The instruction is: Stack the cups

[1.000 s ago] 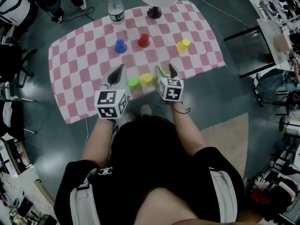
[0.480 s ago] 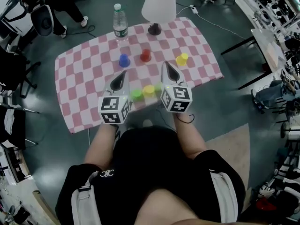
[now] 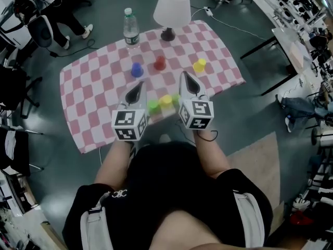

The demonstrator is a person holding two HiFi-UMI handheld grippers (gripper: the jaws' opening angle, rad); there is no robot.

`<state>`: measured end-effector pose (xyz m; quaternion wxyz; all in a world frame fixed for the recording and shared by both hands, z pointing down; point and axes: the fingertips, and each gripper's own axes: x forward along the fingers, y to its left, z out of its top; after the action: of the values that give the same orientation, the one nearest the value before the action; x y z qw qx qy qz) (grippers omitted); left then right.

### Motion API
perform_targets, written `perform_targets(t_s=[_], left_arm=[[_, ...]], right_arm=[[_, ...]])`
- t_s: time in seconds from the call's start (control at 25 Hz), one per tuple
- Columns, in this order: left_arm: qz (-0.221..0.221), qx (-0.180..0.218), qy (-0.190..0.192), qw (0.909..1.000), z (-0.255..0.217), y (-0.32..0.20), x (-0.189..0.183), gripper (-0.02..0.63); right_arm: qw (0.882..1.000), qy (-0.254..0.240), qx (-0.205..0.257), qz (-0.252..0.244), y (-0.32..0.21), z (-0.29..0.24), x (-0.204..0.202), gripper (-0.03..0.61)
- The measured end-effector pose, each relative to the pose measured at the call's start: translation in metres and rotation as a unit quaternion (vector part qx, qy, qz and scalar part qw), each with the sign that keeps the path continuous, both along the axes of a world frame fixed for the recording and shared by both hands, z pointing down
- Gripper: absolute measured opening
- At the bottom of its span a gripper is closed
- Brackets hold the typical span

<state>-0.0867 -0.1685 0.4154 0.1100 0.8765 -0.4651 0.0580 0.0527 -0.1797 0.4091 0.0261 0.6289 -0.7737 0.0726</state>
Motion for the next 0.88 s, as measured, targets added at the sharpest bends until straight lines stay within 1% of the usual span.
perform_targets(t_s=[0.2,0.44,0.68,0.88], left_arm=[[0.039,-0.002,-0.002,0.9992,0.002,0.01,0.022,-0.002],[0.058,-0.007,-0.006,0.9983,0.007,0.012,0.043,-0.002],[0.053,-0.001,-0.008,0.9986,0.003,0.007,0.07,-0.002],[0.03,-0.004,-0.015,0.9994,0.005,0.001,0.091,-0.002]], right_arm=[[0.999,0.009,-0.004,0.038,0.019,0.007,0.023,-0.003],[0.997,-0.002,-0.005,0.071,0.025,0.01,0.053,-0.003],[0.998,-0.006,-0.015,0.068,0.019,0.019,0.081,-0.003],[0.998,-0.001,-0.041,0.051,-0.001,0.032,0.109,-0.002]])
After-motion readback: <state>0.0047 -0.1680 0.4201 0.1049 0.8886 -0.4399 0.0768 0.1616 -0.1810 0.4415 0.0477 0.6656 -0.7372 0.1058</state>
